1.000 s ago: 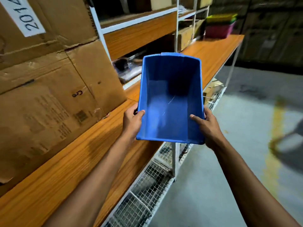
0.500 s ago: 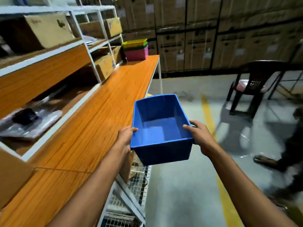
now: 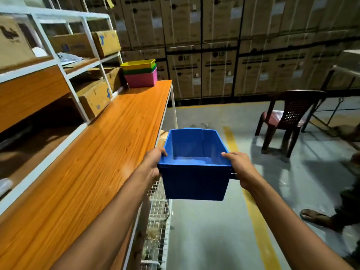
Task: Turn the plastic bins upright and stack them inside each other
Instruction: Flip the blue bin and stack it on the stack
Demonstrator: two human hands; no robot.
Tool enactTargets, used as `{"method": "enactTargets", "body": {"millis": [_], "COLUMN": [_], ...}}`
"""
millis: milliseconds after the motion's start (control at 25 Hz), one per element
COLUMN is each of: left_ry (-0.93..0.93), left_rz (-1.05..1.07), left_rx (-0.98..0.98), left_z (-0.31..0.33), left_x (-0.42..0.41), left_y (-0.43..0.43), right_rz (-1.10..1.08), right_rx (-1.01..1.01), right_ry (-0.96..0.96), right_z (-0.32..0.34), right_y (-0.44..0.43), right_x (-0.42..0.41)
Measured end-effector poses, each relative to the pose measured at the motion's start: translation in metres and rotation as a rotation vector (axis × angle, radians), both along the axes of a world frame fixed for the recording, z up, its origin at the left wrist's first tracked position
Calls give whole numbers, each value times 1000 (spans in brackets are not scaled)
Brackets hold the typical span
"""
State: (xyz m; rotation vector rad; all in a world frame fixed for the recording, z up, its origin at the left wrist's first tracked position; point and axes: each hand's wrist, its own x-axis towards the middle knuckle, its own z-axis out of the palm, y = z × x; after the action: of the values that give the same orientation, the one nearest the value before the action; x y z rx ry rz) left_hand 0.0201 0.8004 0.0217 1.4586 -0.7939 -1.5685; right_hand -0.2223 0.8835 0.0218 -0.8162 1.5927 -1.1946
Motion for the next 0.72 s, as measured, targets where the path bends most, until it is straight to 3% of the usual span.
{"method": "enactTargets", "body": {"millis": [240, 720], "left_ry": [11, 69], "left_rz": [1, 122], "left_rx": [-46, -133], "left_z": [35, 23], "left_x": [3, -74], "left_y": [-163, -456], "right_rz": [-36, -61], "right_rx": [-80, -198], "right_ry": [-20, -55], "right_z": [27, 17], "right_y": [-153, -466], "right_x": [5, -70]}}
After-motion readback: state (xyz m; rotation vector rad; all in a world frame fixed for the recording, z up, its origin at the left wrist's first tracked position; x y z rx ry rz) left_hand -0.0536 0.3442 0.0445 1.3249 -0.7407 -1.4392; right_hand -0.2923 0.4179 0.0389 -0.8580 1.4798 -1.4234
